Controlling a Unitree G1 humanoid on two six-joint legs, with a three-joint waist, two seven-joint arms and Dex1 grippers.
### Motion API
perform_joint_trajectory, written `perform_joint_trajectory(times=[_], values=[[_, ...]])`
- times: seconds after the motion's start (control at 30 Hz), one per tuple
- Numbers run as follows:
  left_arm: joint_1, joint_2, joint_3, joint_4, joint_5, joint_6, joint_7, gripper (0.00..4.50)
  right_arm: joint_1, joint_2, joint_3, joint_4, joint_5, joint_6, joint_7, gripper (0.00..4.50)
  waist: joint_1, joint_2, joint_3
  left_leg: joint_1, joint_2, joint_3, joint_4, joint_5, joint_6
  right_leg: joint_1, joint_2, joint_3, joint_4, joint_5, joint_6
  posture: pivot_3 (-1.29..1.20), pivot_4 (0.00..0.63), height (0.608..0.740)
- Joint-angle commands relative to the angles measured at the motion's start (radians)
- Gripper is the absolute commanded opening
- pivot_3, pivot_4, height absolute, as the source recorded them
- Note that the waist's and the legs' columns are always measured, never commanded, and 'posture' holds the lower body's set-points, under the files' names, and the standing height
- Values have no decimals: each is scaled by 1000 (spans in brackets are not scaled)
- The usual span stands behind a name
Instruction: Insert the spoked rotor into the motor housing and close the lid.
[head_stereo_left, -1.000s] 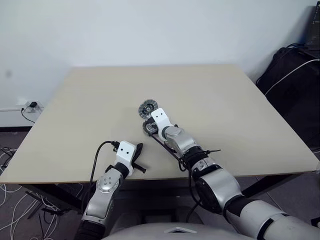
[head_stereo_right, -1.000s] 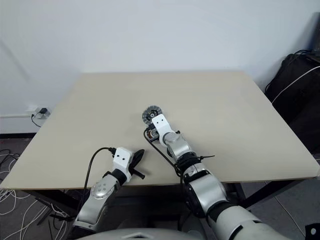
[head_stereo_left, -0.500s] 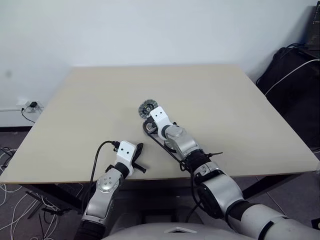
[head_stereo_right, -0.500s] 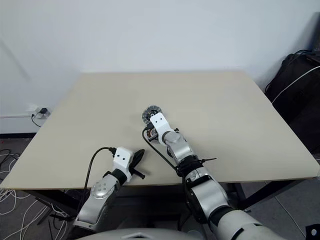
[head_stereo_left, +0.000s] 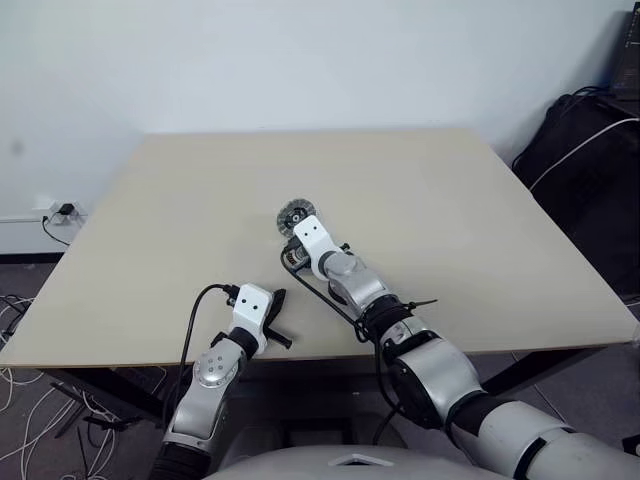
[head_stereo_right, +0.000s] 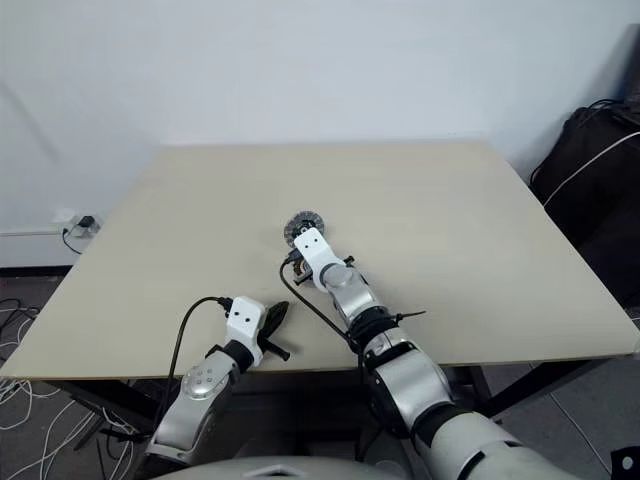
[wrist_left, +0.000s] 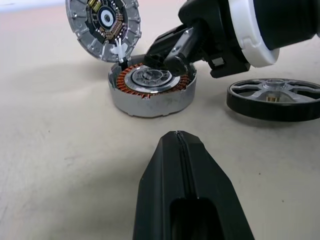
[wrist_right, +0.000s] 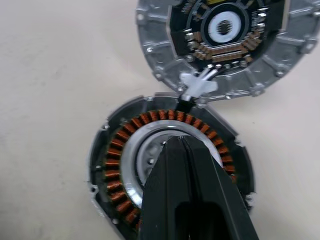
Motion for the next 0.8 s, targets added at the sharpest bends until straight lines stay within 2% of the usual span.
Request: perform_joint_trajectory(times=[0.03, 0.37, 0.7, 0.8], values=[[-5, -1, 8, -30, -5, -11, 8, 0, -27, 5, 6, 1, -3, -28, 19, 31, 0, 0, 0, 0, 0, 0, 0, 0, 0, 0, 0, 0, 0, 0, 0, 0, 0, 740], [-11, 0, 6, -27, -8, -10, 3, 0, -2, -7, 1, -2, 11, -70, 93, 31, 0, 0, 0, 0, 0, 0, 0, 0, 0, 0, 0, 0, 0, 0, 0, 0, 0, 740], [-17, 1, 4, -21, -8, -7, -5, 0, 42, -68, -1, -163, 51, -41, 241, 31, 1, 0, 0, 0, 0, 0, 0, 0, 0, 0, 0, 0, 0, 0, 0, 0, 0, 740], [-20, 1, 3, -18, -9, -8, -7, 0, 49, -102, 37, -218, 34, -7, 318, 568, 1, 0, 0, 0, 0, 0, 0, 0, 0, 0, 0, 0, 0, 0, 0, 0, 0, 740]])
